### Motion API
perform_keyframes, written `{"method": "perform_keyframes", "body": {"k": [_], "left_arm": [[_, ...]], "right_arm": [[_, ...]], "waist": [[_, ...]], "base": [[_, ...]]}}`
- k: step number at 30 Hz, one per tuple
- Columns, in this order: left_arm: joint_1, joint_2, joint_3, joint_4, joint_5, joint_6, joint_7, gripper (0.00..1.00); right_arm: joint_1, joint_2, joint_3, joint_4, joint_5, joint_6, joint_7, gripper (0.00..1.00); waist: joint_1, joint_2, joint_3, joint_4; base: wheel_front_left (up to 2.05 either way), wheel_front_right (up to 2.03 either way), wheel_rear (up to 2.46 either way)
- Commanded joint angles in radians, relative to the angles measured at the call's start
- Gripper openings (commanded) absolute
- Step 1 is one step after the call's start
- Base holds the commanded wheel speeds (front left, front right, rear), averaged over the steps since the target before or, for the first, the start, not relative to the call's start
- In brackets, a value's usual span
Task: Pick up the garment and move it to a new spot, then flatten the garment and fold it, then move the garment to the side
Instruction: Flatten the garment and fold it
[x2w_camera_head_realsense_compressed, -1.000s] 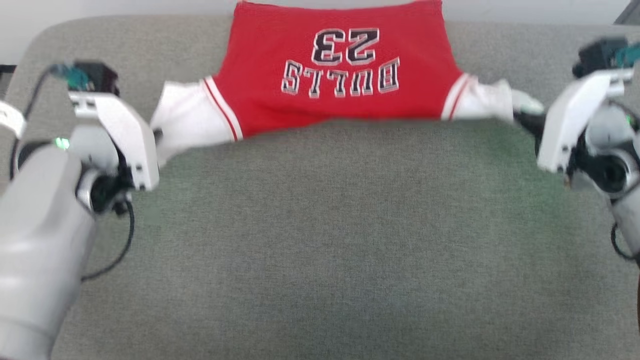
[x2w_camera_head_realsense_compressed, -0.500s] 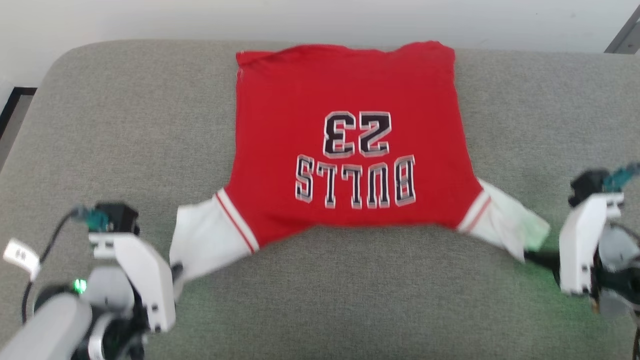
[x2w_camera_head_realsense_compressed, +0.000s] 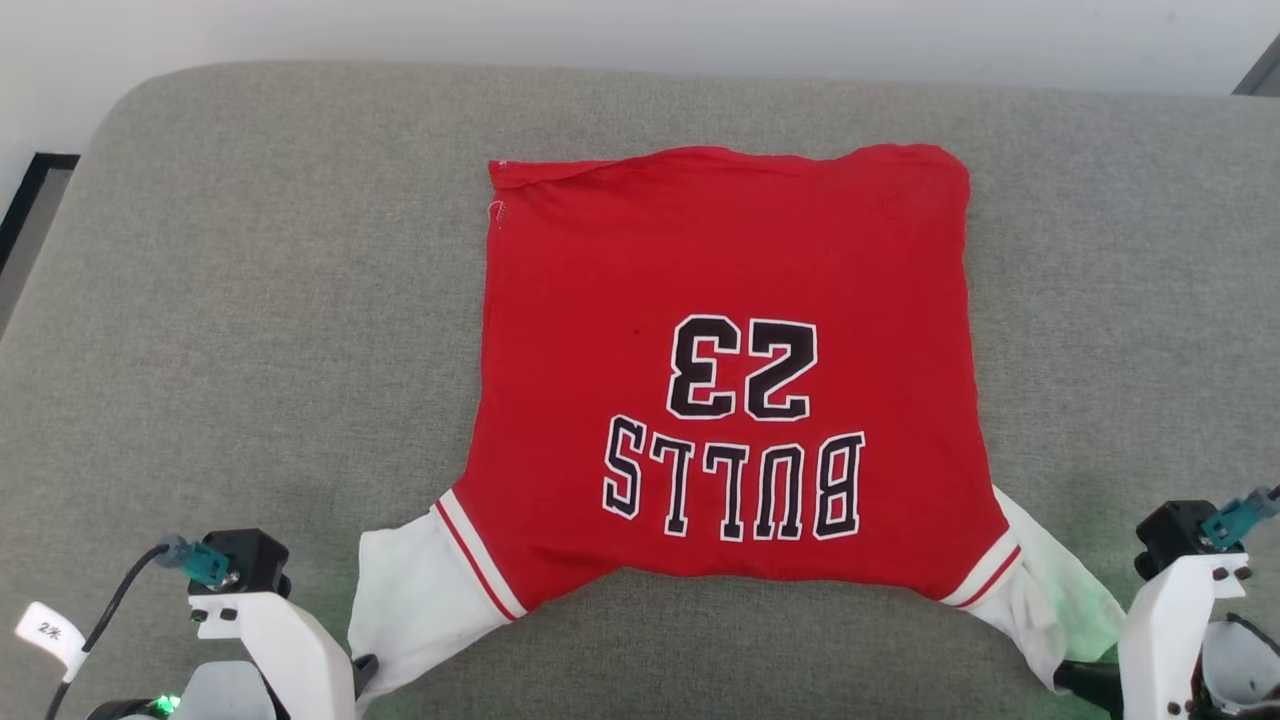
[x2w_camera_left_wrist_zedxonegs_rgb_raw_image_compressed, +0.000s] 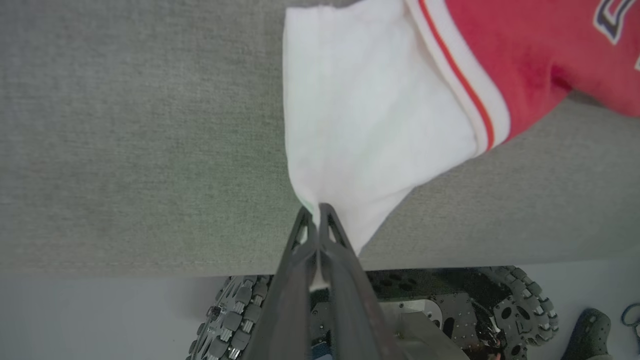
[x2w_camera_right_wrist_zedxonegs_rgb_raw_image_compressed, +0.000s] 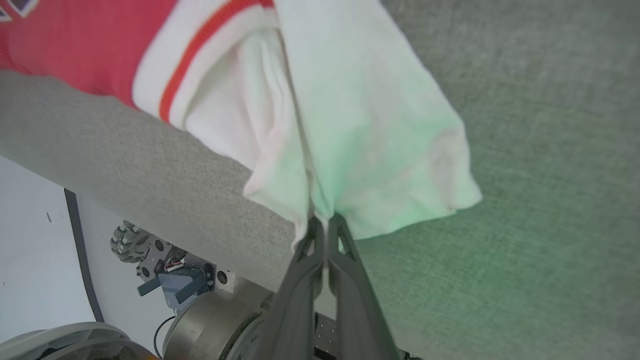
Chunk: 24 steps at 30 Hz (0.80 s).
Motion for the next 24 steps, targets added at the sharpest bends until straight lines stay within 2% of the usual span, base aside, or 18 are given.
{"method": "perform_keyframes", "body": {"k": [1, 2, 3, 4, 11, 16, 19, 21, 24], "left_arm": [[-0.001, -0.006, 0.002, 0.005, -0.005, -0.007, -0.009, 0.0], [-0.008, -0.012, 0.002, 0.009, -0.005, -0.013, -0.014, 0.0], [-0.016, -0.015, 0.002, 0.013, -0.006, -0.015, -0.017, 0.0], [-0.025, -0.017, 0.002, 0.016, 0.0, -0.022, -0.022, 0.0], [-0.057, -0.036, 0.009, 0.034, 0.007, -0.041, -0.049, 0.0], [-0.071, -0.044, 0.011, 0.032, 0.012, -0.048, -0.06, 0.0], [-0.09, -0.049, 0.007, 0.031, 0.02, -0.053, -0.06, 0.0], [-0.11, -0.057, -0.001, 0.033, 0.026, -0.061, -0.057, 0.0], [-0.135, -0.069, -0.013, 0.034, 0.035, -0.07, -0.053, 0.0]], "right_arm": [[0.015, 0.015, -0.009, -0.025, -0.027, 0.0, 0.009, 0.16], [0.021, 0.03, -0.021, -0.045, -0.042, 0.0, 0.011, 0.42], [0.022, 0.043, -0.032, -0.066, -0.051, 0.0, 0.012, 0.79], [0.02, 0.049, -0.04, -0.09, -0.062, 0.0, 0.012, 1.0], [-0.015, 0.068, -0.085, -0.283, -0.117, 0.0, -0.032, 1.0], [-0.095, 0.087, -0.104, -0.369, -0.187, 0.0, -0.122, 1.0], [-0.183, 0.1, -0.103, -0.34, -0.239, 0.0, -0.195, 1.0], [-0.28, 0.112, -0.083, -0.26, -0.27, 0.0, -0.267, 1.0], [-0.385, 0.095, -0.044, -0.151, -0.288, 0.0, -0.332, 1.0]], "waist": [[0.0, -0.0001, 0.007, 0.001], [0.0, -0.0001, 0.01, 0.002], [0.0, -0.0001, 0.013, 0.002], [0.0, -0.0001, 0.016, 0.002], [0.0, -0.0001, 0.036, -0.004], [0.0, -0.0001, 0.052, -0.007], [0.0, -0.0001, 0.067, -0.002], [0.0, -0.0001, 0.081, 0.011], [0.0, -0.0001, 0.096, 0.03]], "base": [[0.0, 0.0, 0.0], [0.0, 0.0, 0.0], [0.0, 0.0, 0.0], [0.0, 0.0, 0.0], [0.0, 0.0, 0.0], [0.0, 0.0, 0.0], [0.0, 0.0, 0.0], [0.0, 0.0, 0.0], [0.0, 0.0, 0.0]]}}
